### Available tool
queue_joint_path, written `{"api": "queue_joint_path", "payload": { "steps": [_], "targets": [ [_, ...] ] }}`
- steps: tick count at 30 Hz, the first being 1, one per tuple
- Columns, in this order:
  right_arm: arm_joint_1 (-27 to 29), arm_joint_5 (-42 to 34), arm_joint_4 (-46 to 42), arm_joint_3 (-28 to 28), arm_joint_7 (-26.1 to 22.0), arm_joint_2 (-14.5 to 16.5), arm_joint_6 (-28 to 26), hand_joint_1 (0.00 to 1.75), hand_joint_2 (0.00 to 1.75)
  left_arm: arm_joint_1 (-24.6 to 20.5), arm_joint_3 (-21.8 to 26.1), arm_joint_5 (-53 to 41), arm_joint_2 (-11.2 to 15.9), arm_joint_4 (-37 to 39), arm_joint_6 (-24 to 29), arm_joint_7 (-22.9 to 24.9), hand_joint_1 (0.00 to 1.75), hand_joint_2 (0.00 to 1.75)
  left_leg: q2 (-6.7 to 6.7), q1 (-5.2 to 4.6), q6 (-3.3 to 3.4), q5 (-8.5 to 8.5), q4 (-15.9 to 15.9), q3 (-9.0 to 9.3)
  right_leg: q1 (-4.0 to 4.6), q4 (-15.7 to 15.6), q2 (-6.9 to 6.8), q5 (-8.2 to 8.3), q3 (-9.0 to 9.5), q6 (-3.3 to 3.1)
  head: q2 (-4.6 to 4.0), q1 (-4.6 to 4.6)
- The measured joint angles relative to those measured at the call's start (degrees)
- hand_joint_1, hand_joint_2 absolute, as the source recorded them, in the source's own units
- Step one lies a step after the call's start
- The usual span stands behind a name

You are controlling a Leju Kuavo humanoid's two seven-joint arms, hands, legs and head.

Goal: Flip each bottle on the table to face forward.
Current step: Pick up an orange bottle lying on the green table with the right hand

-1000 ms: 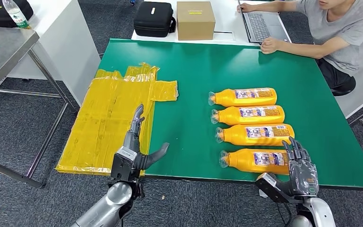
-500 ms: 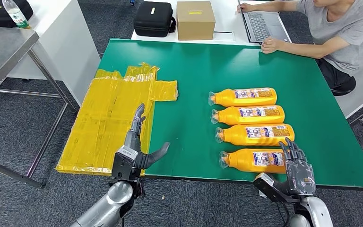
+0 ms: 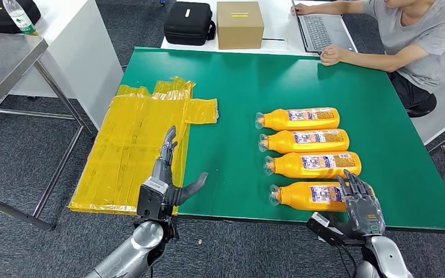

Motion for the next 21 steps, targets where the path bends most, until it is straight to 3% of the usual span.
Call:
{"api": "queue_joint_path", "payload": {
  "steps": [7,14,16,18,21],
  "targets": [
    [-0.12,2.99,-2.21,0.52,2.58,-2.06,8.04,0.00,1.75,-0.01,-0.07,0.63,0.00,-0.02,-0.51,0.02,0.00,1.75,0.00,0.00,0.00,0.00,0.00,0.03,0.00,0.00,0.00,0.00,0.01,0.00,0.00,0.00],
    [-0.19,3.95,-2.91,0.81,2.98,-3.19,10.46,0.01,1.75,-0.01,-0.07,0.69,0.00,-0.02,-0.95,0.11,0.00,1.75,0.00,0.00,0.02,0.01,0.01,0.05,0.00,-0.01,0.00,0.00,0.04,0.00,0.00,0.00],
    [-0.20,3.76,-3.02,0.85,2.97,-3.44,11.28,0.72,1.75,-0.01,-0.07,0.69,0.00,-0.02,-0.98,0.11,0.00,1.75,0.00,0.00,0.02,0.01,0.01,0.05,-0.01,-0.01,0.00,0.00,0.05,0.00,0.00,0.01],
    [-0.17,3.01,-3.15,0.91,2.70,-3.81,12.80,1.58,1.75,-0.01,-0.07,0.70,0.00,-0.02,-1.08,0.11,0.00,1.75,0.00,-0.01,0.02,0.01,0.01,0.06,-0.01,-0.01,0.00,0.00,0.06,0.00,0.00,0.01],
    [-0.10,1.45,-3.18,1.01,1.86,-4.50,15.13,1.75,1.75,-0.01,-0.07,0.77,0.00,-0.02,-1.19,0.11,0.00,1.75,0.01,-0.02,0.02,0.01,0.01,0.07,-0.02,-0.01,0.01,0.00,0.06,0.00,0.00,0.00]
  ]
}}
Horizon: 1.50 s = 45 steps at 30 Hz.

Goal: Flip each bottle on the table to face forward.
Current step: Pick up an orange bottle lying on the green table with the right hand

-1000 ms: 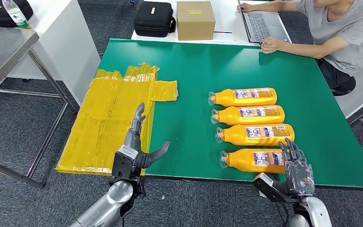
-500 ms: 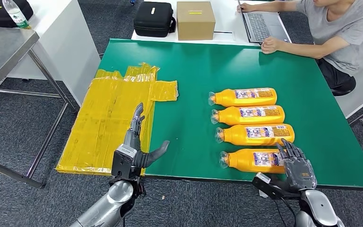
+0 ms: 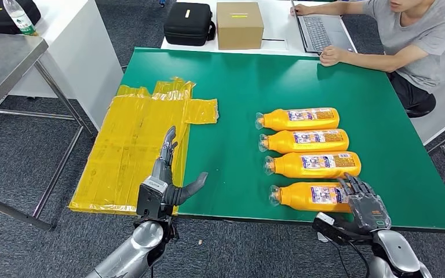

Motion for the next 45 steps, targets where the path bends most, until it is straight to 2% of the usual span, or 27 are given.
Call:
{"api": "queue_joint_path", "payload": {
  "steps": [7,14,21,31,39,45],
  "targets": [
    [-0.19,-5.34,0.31,-0.64,-2.66,-0.84,2.03,1.75,1.75,-0.01,0.00,0.08,-0.03,0.00,0.24,-0.10,0.00,1.75,0.00,0.00,0.00,0.00,0.01,0.05,0.01,0.00,-0.02,0.00,0.04,0.00,0.00,-0.01],
    [-0.12,-10.69,1.54,-2.70,-7.00,0.39,2.14,1.75,1.75,-0.04,0.00,-0.07,-0.04,-0.01,1.18,-0.11,0.00,1.75,0.01,0.01,0.00,0.00,0.01,0.05,0.02,0.00,0.00,0.00,0.03,0.00,0.00,0.00],
    [-0.25,-15.37,4.33,-3.96,-11.33,1.15,-2.50,1.75,1.75,-0.05,0.00,-0.25,-0.05,-0.01,1.46,-0.13,0.00,1.75,0.01,0.01,0.00,0.00,0.00,0.05,0.02,0.00,0.00,0.00,0.04,0.00,0.00,0.00],
    [-0.71,-17.67,6.25,-4.48,-12.78,1.83,-4.58,1.75,1.75,-0.10,0.00,-0.36,-0.20,-0.02,1.68,-0.13,0.00,1.75,0.02,0.01,0.00,0.00,0.00,0.05,0.02,0.00,0.01,0.00,0.04,0.00,0.00,0.00],
    [0.22,-34.44,6.96,-6.21,-23.62,5.29,-12.33,1.75,1.75,-0.25,0.00,0.79,-0.29,-1.09,2.19,-0.17,0.00,1.75,0.02,0.02,0.00,0.00,0.00,0.02,0.03,0.01,0.00,0.00,0.02,0.00,0.00,-0.02],
    [0.06,-38.87,7.32,-5.66,-25.39,7.27,-13.16,1.75,1.75,0.16,0.00,0.65,-1.12,-2.16,2.49,-0.17,0.00,1.75,0.00,0.02,0.00,0.00,-0.01,-0.04,0.03,0.01,-0.01,-0.01,-0.02,0.00,0.00,-0.01]
  ]
}}
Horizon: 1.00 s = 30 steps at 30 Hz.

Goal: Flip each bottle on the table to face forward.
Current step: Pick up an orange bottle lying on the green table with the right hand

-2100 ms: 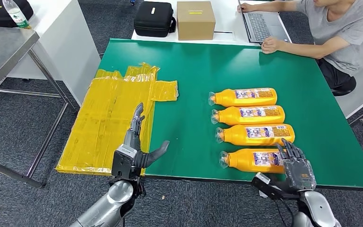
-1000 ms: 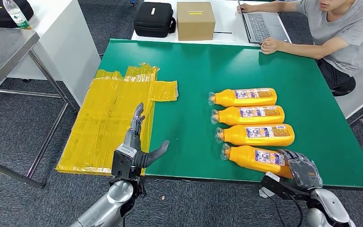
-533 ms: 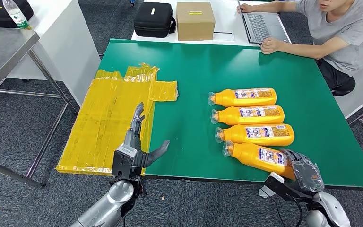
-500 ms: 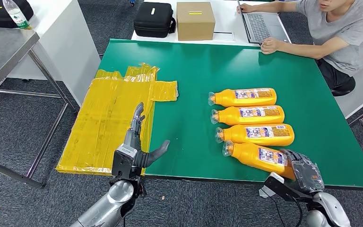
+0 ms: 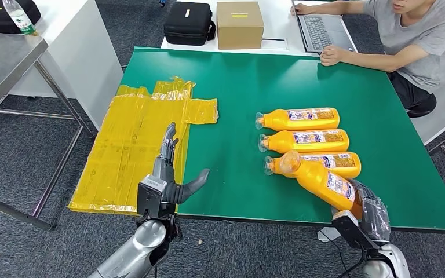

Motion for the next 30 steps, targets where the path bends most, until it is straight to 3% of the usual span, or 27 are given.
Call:
{"api": "queue_joint_path", "payload": {
  "steps": [14,23,30],
  "targets": [
    [-0.58,-9.98,0.66,-0.47,-7.17,3.31,-8.24,1.75,1.75,0.94,2.73,-2.34,-0.98,-3.02,1.70,-0.02,0.00,1.75,-0.01,-0.01,0.00,0.01,0.00,-0.01,-0.01,0.00,-0.01,0.00,0.00,0.00,0.00,0.00],
    [-0.46,-12.94,-2.31,-0.13,-9.68,4.78,-13.14,1.75,1.75,0.23,3.33,8.67,-2.10,-2.40,0.25,0.19,0.00,1.75,-0.01,-0.01,0.00,0.01,0.00,0.00,-0.01,0.00,-0.01,0.00,-0.02,0.00,0.00,0.01],
    [-0.72,-10.76,-5.56,0.11,-10.38,6.94,-13.39,1.75,1.75,-1.56,-0.88,20.44,-2.25,-0.15,-2.67,2.74,0.00,1.75,0.00,-0.01,0.00,0.01,0.00,-0.01,-0.01,0.00,0.00,0.01,-0.02,0.00,0.00,0.00]
  ]
}}
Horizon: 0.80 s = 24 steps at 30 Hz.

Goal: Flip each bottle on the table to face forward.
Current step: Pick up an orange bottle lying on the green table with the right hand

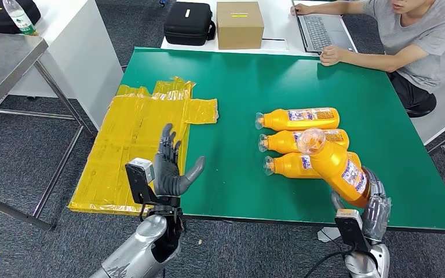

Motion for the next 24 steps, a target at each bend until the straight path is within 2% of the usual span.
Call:
{"api": "queue_joint_path", "payload": {
  "steps": [3,9,17,24],
  "targets": [
    [-0.93,1.36,-0.49,0.46,-0.11,1.00,0.01,1.75,1.75,-0.67,-2.39,3.25,0.01,0.59,-1.81,1.62,0.00,1.75,0.00,0.00,0.00,0.00,0.00,-0.01,0.00,0.01,0.00,0.00,0.00,0.00,0.00,0.00],
    [-3.37,2.67,-0.25,2.68,-0.16,2.62,0.00,1.75,1.75,-2.00,-5.43,4.25,0.02,1.05,-3.36,1.85,0.00,1.75,0.00,0.00,0.00,0.01,0.00,-0.01,0.00,0.01,0.00,0.00,0.00,0.00,0.00,0.00],
    [-6.22,1.32,1.34,5.74,-0.16,4.26,-0.01,1.75,1.75,-2.66,-7.11,4.26,0.04,1.09,-4.67,2.35,0.00,1.75,0.00,0.00,0.00,0.01,0.00,-0.02,0.00,0.02,0.00,0.00,0.00,0.00,0.00,0.00],
    [-9.52,1.10,4.62,9.20,-0.16,7.43,-0.02,1.75,1.75,-3.07,-7.75,3.74,0.02,1.09,-4.71,2.86,0.00,1.75,0.00,0.03,-0.02,0.03,0.00,-0.01,0.03,0.02,-0.01,0.00,-0.02,0.00,0.00,0.00]
  ]
}}
